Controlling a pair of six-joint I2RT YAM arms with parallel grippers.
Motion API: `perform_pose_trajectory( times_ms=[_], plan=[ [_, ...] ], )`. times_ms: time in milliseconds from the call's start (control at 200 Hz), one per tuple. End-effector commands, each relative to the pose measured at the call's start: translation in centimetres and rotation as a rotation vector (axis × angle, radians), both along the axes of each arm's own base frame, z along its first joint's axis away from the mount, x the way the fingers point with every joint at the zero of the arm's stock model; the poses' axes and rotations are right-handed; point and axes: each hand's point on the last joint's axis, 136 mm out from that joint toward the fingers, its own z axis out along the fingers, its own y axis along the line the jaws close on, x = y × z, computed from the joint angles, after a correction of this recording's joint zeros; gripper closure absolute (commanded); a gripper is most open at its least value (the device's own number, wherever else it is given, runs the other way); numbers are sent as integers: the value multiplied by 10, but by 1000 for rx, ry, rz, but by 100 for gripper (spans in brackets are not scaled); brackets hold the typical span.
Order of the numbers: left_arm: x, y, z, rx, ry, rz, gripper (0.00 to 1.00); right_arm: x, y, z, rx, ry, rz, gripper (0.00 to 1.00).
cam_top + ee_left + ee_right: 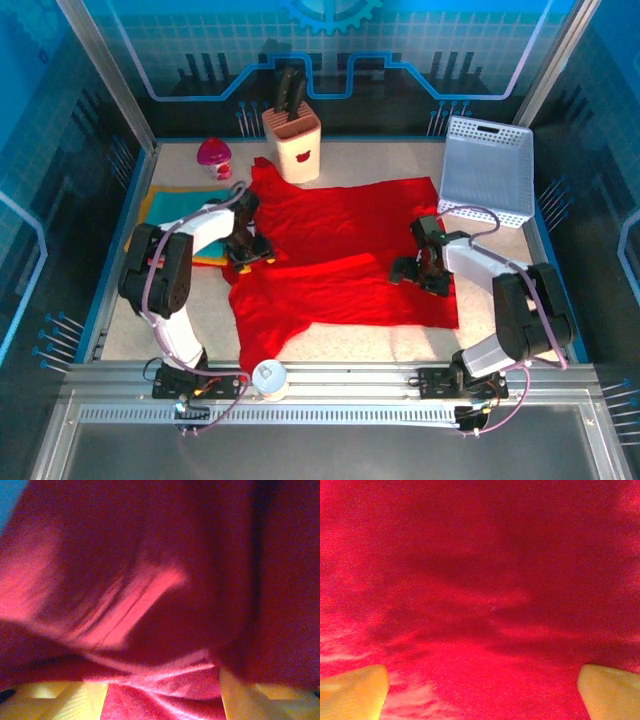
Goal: Fold and stack the t-shirts
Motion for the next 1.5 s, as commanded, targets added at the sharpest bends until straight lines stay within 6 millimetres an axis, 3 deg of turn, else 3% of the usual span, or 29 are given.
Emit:
perform_pose_trajectory(
  times_ms=[0, 55, 200, 285, 370, 460, 560, 735, 765, 931, 1061, 1151, 1496],
  plan=[
    [20, -2, -11, 4, -4, -52, 39, 25, 4, -3, 13, -16, 5, 2],
    [30, -2, -10, 10, -16, -52, 39, 45, 4, 2, 7, -44, 6, 2],
    [52, -2, 0, 32, -46, -65, 39, 71, 4, 7, -4, -67, 14, 3],
    [59, -2, 20, 30, -94, -65, 37, 81, 5, 16, 0, -96, 23, 3],
    [53, -2, 49, 25, -134, -69, 36, 82, 9, 27, 16, -130, 44, 0],
    [29, -3, 78, 15, -170, -74, 35, 76, 8, 41, 18, -168, 54, 0],
    [-17, -1, 90, 13, -161, -69, 34, 60, 3, 52, 24, -186, 45, 0],
    [-111, 8, 80, 9, -86, -5, 34, 23, -13, 65, 39, -177, -27, 0],
    [-125, 10, 77, 13, -73, 12, 34, 10, -17, 59, 40, -153, -43, 0],
    [-183, 10, 68, 32, -6, 74, 35, -21, -33, 53, 76, -103, -145, 2],
    [-207, 11, 65, 61, 11, 128, 37, -34, -42, 50, 68, -101, -190, 7],
    [-221, 15, 52, 99, 32, 146, 39, -40, -47, 45, 62, -85, -213, 8],
    [-227, 9, 13, 122, 26, 139, 47, -67, -65, 28, 47, -35, -335, 19]
  ],
)
